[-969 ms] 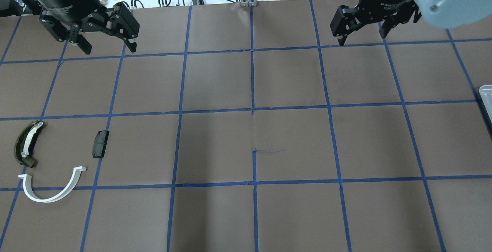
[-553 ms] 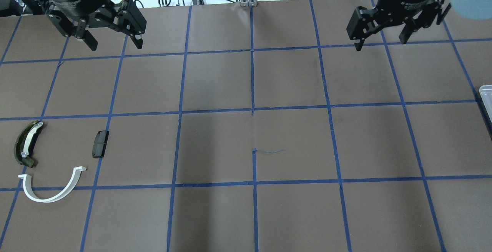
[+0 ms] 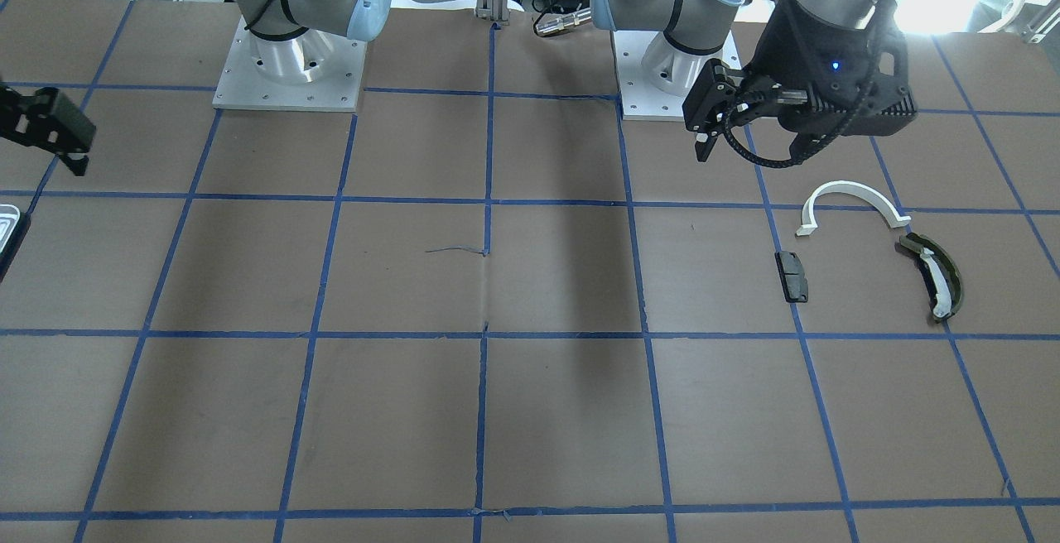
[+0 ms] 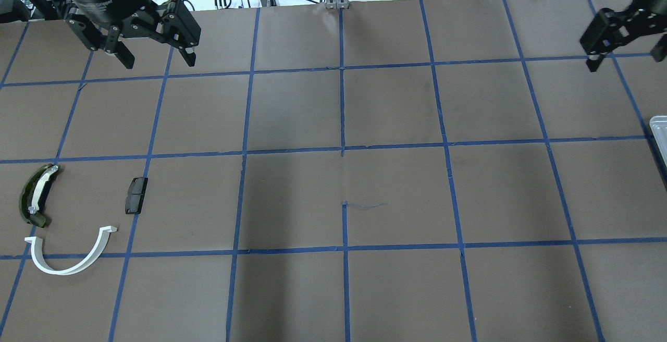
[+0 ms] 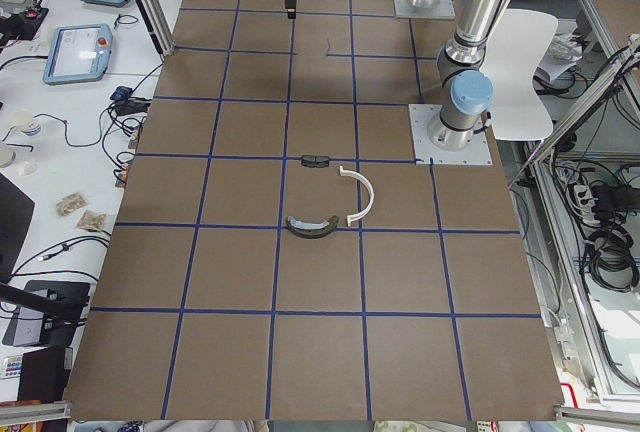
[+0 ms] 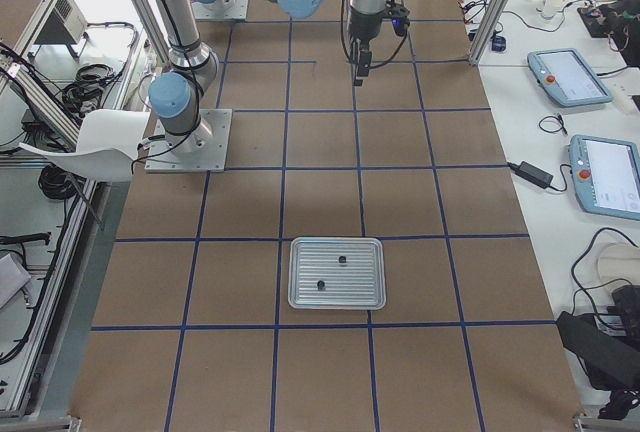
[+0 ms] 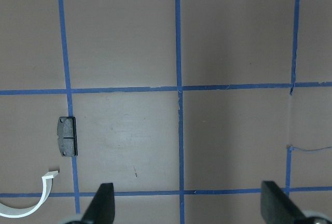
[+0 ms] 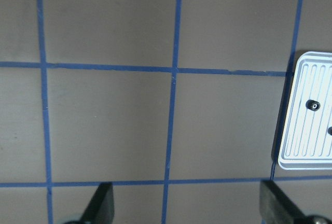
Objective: Place bearing gear from tray to pile
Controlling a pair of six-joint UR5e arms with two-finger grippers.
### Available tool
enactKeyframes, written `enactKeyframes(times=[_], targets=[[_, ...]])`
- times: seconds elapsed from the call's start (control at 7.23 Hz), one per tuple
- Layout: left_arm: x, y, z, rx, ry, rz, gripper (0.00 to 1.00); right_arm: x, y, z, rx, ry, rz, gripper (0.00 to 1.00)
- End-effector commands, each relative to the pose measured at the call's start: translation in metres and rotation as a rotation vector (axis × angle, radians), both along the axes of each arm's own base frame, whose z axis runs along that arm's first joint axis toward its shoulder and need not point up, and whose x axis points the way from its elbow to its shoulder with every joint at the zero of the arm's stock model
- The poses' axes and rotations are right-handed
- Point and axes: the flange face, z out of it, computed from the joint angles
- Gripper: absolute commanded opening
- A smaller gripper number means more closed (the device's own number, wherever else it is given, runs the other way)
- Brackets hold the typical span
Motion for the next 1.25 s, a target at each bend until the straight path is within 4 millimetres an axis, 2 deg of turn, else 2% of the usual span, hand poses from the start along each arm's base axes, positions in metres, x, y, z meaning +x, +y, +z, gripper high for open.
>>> enactKeyframes(times=[0.0,0.14,0.28,0.42,0.55,0.69,0.83,1.11], targets=[[0.0,0.001,-0.001,0.002,-0.002,0.0,1.0,-0.131,0.01,-0.058,0.04,-0.015,-0.063,0.95],[0.0,0.001,0.0,0.001,-0.002,0.0,1.0,-0.201,0.008,-0.113,-0.005,0.019,-0.079,1.0],[0.0,0.001,0.001,-0.001,-0.003,-0.002,1.0,-0.253,0.012,-0.164,-0.03,0.028,-0.104,1.0],[0.0,0.001,0.001,-0.002,-0.003,-0.002,1.0,-0.298,0.027,-0.2,-0.015,0.012,-0.133,1.0],[0.0,0.0,0.002,-0.005,-0.003,-0.002,1.0,-0.317,0.026,-0.228,-0.021,-0.01,-0.062,1.0],[0.0,0.0,0.002,-0.005,-0.003,-0.002,1.0,-0.328,0.025,-0.241,-0.055,-0.041,0.048,1.0],[0.0,0.0,0.003,-0.007,-0.003,-0.002,1.0,-0.333,0.022,-0.249,-0.042,-0.054,0.191,1.0],[0.0,0.001,0.002,-0.004,-0.003,-0.003,1.0,-0.327,0.027,-0.271,0.031,-0.145,0.648,1.0]])
